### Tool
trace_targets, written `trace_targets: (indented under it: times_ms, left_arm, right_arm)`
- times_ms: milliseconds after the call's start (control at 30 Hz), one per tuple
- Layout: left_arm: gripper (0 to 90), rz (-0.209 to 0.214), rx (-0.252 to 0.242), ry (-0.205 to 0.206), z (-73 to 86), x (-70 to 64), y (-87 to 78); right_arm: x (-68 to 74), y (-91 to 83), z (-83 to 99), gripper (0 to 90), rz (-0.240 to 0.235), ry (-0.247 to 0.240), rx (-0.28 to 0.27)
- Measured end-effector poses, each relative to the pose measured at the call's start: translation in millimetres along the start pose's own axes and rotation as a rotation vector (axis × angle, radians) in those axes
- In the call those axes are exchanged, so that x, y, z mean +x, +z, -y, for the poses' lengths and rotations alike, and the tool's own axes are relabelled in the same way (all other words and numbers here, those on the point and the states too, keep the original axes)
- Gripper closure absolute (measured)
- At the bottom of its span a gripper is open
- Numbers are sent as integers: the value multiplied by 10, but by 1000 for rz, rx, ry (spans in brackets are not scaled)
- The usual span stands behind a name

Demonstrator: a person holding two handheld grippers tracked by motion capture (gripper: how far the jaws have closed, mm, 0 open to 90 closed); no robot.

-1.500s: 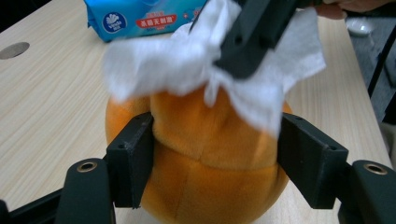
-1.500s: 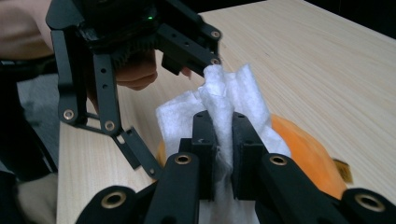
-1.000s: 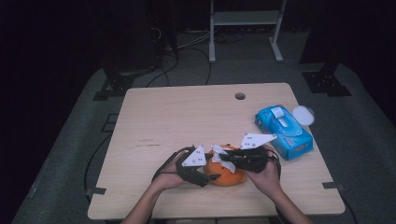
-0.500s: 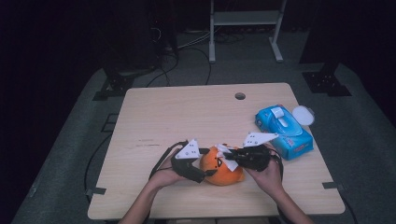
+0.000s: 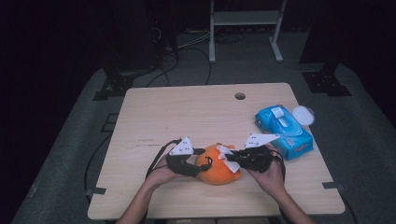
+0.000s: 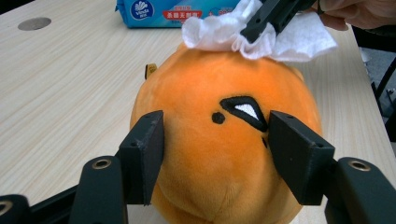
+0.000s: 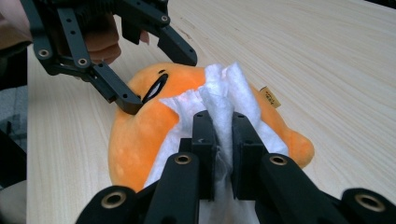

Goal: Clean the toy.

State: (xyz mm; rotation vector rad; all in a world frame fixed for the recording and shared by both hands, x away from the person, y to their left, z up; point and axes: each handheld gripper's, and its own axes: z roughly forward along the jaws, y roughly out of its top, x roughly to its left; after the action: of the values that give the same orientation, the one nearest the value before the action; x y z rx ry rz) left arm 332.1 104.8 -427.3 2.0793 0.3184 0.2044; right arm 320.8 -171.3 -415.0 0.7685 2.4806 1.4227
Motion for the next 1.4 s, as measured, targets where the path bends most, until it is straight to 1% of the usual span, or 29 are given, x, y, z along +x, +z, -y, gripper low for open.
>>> trace_targets:
  times_ms: [67,100,133,167,200,233,300,333,400,500,567,633,667,700,733,800,833,867,900,967,1033,1133,1200,1233,1267,1300,1333,1367,1400]
  left_arm:
    - [314,10,-29,13,-54,-34,-5]
    - [310,24,-43,22,-82,-58,1]
    - [314,25,-36,31,-92,-77,21]
    - [332,16,-16,51,-88,-86,39]
    - [356,15,-14,46,-67,-79,53]
    - [370,15,-14,34,-53,-62,54]
    - [391,10,-5,17,-16,-14,35]
    - [395,11,-11,2,3,6,22]
    - [403,4,-11,-13,36,39,1]
    - [406,-5,-10,-38,69,83,-22]
    - [407,-9,-13,-57,89,108,-24]
    - [409,-17,-9,-63,93,116,-20]
    - [412,-20,-9,-66,95,120,-13]
    - [413,-26,-12,-76,97,125,-6]
    - [413,-34,-13,-85,99,135,-2]
    - [413,-39,-20,-107,110,157,4]
    - [413,-37,-21,-110,115,162,3]
    - [413,-36,-18,-110,121,169,-3]
    - [413,-32,-21,-110,129,176,-10]
    - [414,-28,-24,-115,142,191,-21]
    - [414,-23,-27,-122,154,204,-29]
    - [414,-16,-27,-120,164,207,-34]
    - [414,-14,-24,-118,163,205,-35]
    - [414,-14,-22,-116,161,206,-36]
    - [411,-12,-18,-113,153,204,-37]
    - [403,-8,-17,-108,136,195,-40]
    - [375,-3,-18,-101,110,185,-47]
    - [330,-2,-25,-101,74,173,-54]
    - [293,-4,-39,-88,38,160,-59]
  right_arm:
    - [12,20,-6,812,-1,-1,-1]
    - [15,28,-10,812,-4,-3,-6]
    - [24,30,-22,812,-14,1,-18]
    - [46,30,-39,813,-19,-3,-24]
    - [76,33,-55,812,-22,-17,-27]
    - [114,40,-69,812,-40,-28,-30]
    - [152,57,-74,812,-48,-47,-20]
    - [153,65,-69,812,-52,-48,-18]
    - [127,68,-52,813,-57,-38,-18]
    - [72,52,-20,814,-40,-29,-9]
    - [26,31,17,814,-27,-14,-4]
    - [15,6,30,814,-17,-5,-1]
    - [27,-6,23,814,-17,-1,-11]
    - [50,-10,11,813,-18,-8,-15]
    - [107,-3,-17,813,-22,-31,-13]
    - [203,42,-49,813,-68,-62,-16]
    - [255,78,-60,812,-79,-85,-5]
    - [297,108,-66,812,-71,-110,15]
    - [314,125,-65,812,-62,-126,22]
    - [269,109,-59,813,-70,-105,17]
    - [195,67,-39,814,-51,-86,11]
    - [75,0,7,814,-22,-39,2]
    - [23,-22,19,814,-3,-7,-6]
    - [8,-25,19,814,3,1,-6]
    - [6,-21,18,813,-1,11,-4]
    - [18,-15,17,813,-6,12,-1]
    - [36,-3,17,813,-14,7,2]
    - [58,10,15,813,-22,-1,9]
    - [80,19,14,813,-22,-12,19]
